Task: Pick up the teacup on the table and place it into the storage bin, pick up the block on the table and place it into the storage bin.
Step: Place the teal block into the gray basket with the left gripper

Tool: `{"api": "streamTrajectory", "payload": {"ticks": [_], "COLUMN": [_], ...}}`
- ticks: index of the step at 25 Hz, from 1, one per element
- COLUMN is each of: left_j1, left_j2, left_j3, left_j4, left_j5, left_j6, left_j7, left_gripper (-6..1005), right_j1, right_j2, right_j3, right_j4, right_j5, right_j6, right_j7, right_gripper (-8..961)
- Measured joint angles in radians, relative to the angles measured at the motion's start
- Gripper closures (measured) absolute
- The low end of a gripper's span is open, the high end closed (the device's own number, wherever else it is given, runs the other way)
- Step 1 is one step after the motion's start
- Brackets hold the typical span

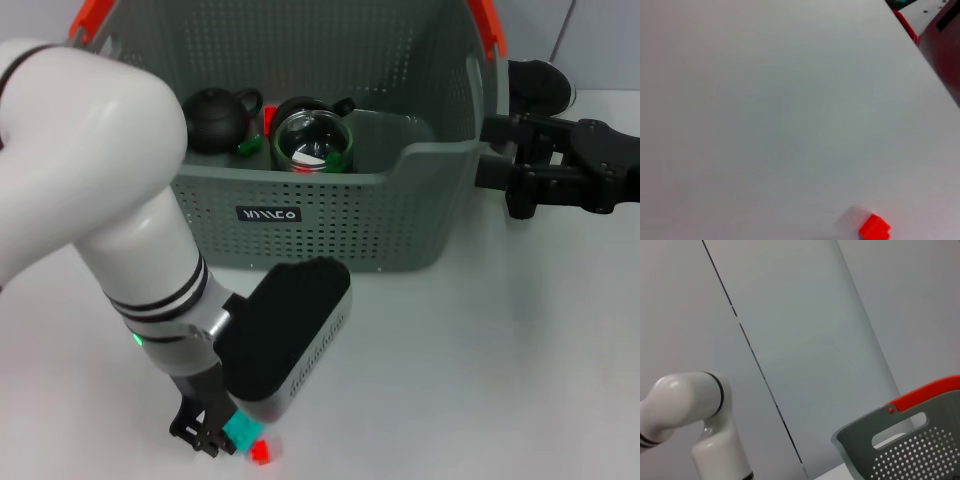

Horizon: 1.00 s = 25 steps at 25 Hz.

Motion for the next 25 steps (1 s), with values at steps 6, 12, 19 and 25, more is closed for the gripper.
{"api": "streamTrajectory", "payload": {"ticks": [6,12,19,25], "left_j1": [-0.039,-0.206,-0.287,-0.311], "left_j2": [0.002,0.035,0.134,0.171], "left_j3": [-0.224,-0.860,-1.069,-1.050], "left_j4": [-0.077,-0.050,0.109,0.264], "left_j5": [-0.061,-0.235,-0.316,-0.299], "left_j6": [0.080,0.155,-0.047,-0.306], "left_j7": [0.002,-0.004,-0.172,-0.306], "left_gripper": [569,543,513,488], "right_j1": [-0.001,-0.001,0.005,0.015], "right_j2": [0.000,-0.001,-0.010,-0.020], "right_j3": [0.000,-0.001,-0.010,-0.033], "right_j4": [0.000,-0.001,-0.011,-0.014], "right_j5": [0.000,0.000,-0.001,-0.006], "right_j6": [-0.001,-0.010,-0.024,-0.026], "right_j7": [-0.004,-0.013,-0.015,-0.020], "right_gripper": [13,13,13,13]}}
